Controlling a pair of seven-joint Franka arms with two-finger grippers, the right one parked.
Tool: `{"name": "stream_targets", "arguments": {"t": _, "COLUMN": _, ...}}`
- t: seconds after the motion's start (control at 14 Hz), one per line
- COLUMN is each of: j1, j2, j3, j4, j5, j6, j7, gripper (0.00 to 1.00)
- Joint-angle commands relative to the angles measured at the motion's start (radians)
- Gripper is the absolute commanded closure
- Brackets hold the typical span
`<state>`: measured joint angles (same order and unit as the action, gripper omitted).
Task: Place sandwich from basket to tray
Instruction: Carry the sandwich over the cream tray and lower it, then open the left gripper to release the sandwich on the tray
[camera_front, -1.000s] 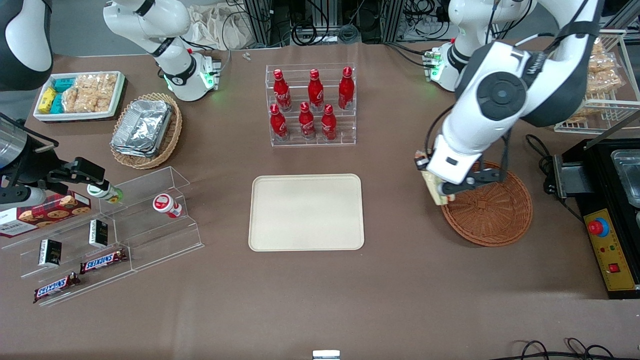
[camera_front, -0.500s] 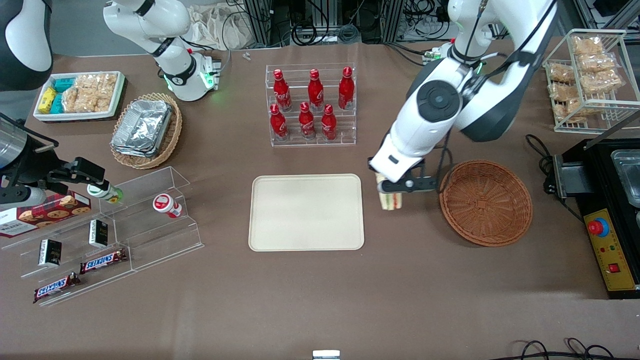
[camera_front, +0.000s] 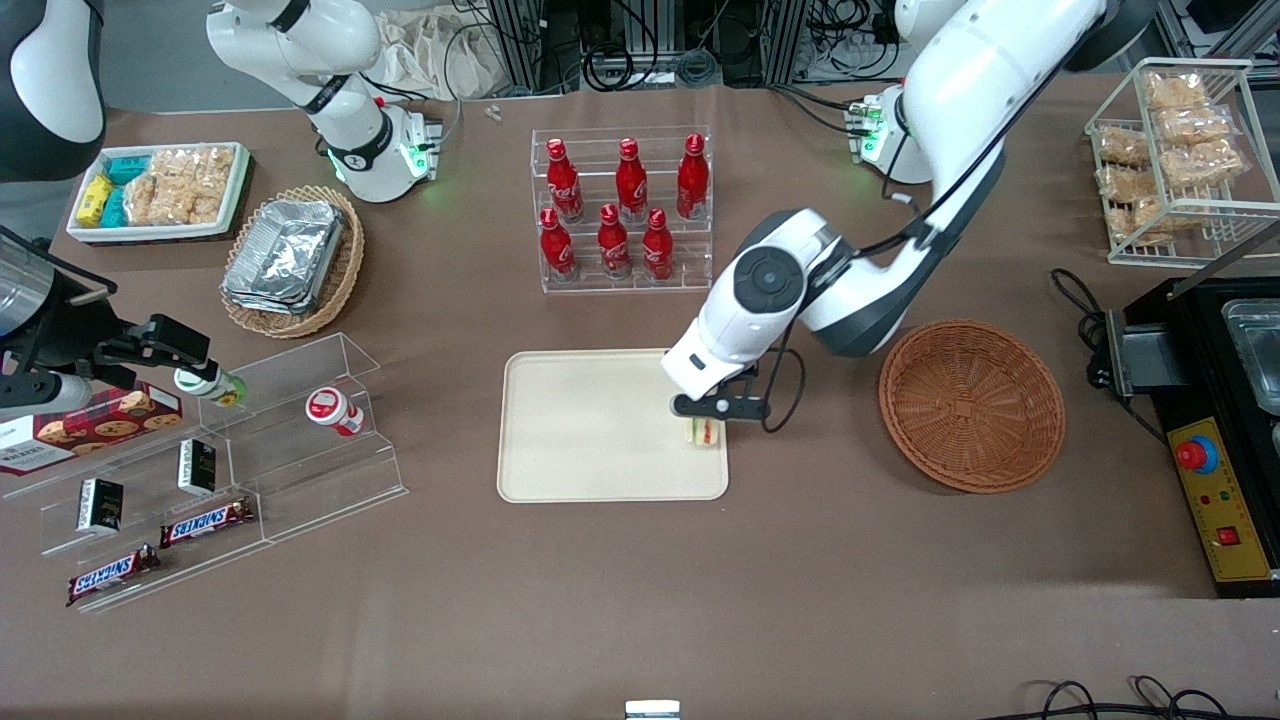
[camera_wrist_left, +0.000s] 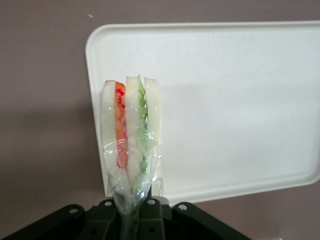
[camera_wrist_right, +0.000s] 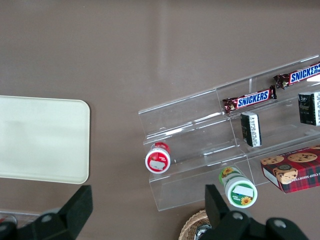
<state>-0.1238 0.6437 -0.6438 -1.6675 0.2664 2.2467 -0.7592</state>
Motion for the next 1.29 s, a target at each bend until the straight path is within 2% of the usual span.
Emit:
{"name": "stream_targets", "arguments": {"t": 0.0, "j1": -0.010, "j2": 0.083, "j3": 0.003, "j4": 0.048, "j5": 0.051, "j6": 0.022, "j7": -0.011, "gripper": 0.99}}
{"name": "stream_targets", "arguments": {"t": 0.14, "j1": -0.010, "j2": 0.097, "j3": 0.004, "j4": 0.048, "j5": 0.060, "j6": 0.024, "j7": -0.009, "gripper": 0.84}}
{"name": "stream_targets", "arguments": {"t": 0.21, "j1": -0.010, "j2": 0.103, "j3": 0.004, "j4": 0.048, "j5": 0.074, "j6": 0.024, "j7": -0.018, "gripper": 0.64}}
{"name": "stream_targets", "arguments": {"t": 0.29, "j1": -0.010, "j2": 0.105, "j3": 0.006, "j4": 0.046, "j5": 0.076, "j6": 0.024, "j7": -0.020, "gripper": 0.13}}
{"name": "stream_targets", "arguments": {"t": 0.36, "j1": -0.010, "j2": 0.103, "j3": 0.009, "j4": 0.045, "j5": 0.076, "j6": 0.021, "j7": -0.023, "gripper": 0.01}}
{"name": "stream_targets", "arguments": {"t": 0.5, "j1": -0.002, "j2": 0.087, "j3": 0.015, "j4": 0.043, "j5": 0.077, "j6": 0.008, "j7": -0.061, "gripper": 0.00}}
{"name": "stream_targets", "arguments": {"t": 0.71, "j1": 0.022, "j2": -0.001, "j3": 0.015, "j4": 0.046, "j5": 0.063, "j6": -0.103, "j7": -0.083, "gripper": 0.00}}
{"name": "stream_targets", "arguments": {"t": 1.0, "j1": 0.128, "j2": -0.151, "j3": -0.007, "j4": 0.043, "j5": 0.050, "j6": -0.318, "j7": -0.055, "gripper": 0.01}}
{"name": "stream_targets", "arguments": {"t": 1.21, "j1": 0.220, "j2": -0.264, "j3": -0.008, "j4": 0.046, "j5": 0.036, "j6": -0.421, "j7": 0.061, "gripper": 0.01}}
